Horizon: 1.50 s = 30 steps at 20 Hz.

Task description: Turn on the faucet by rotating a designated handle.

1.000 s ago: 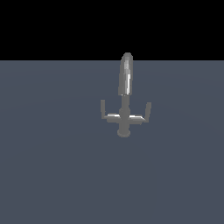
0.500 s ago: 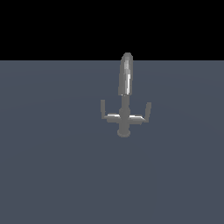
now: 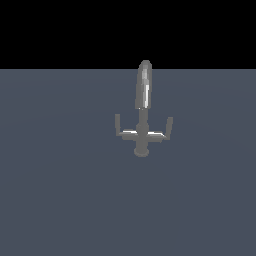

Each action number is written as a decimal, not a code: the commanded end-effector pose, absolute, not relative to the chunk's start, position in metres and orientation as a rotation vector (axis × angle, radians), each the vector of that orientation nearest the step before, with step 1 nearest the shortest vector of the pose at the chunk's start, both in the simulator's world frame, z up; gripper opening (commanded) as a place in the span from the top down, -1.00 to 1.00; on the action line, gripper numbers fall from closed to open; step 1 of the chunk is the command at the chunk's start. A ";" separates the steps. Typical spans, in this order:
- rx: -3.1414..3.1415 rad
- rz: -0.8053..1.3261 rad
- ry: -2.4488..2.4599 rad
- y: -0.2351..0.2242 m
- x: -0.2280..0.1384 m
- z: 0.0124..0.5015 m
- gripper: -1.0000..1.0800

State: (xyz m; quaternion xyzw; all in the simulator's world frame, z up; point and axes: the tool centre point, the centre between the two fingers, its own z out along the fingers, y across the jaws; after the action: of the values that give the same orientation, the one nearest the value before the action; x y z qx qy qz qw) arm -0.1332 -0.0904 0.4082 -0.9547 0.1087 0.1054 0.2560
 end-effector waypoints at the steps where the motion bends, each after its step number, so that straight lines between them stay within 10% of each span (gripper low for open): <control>1: -2.532 0.302 0.321 -0.099 -0.122 0.398 1.00; 30: -1.822 0.471 0.542 -0.153 -0.029 0.245 1.00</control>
State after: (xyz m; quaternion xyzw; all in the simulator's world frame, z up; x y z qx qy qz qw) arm -0.0331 -0.1522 0.2547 -0.7856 0.2244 0.1951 0.5426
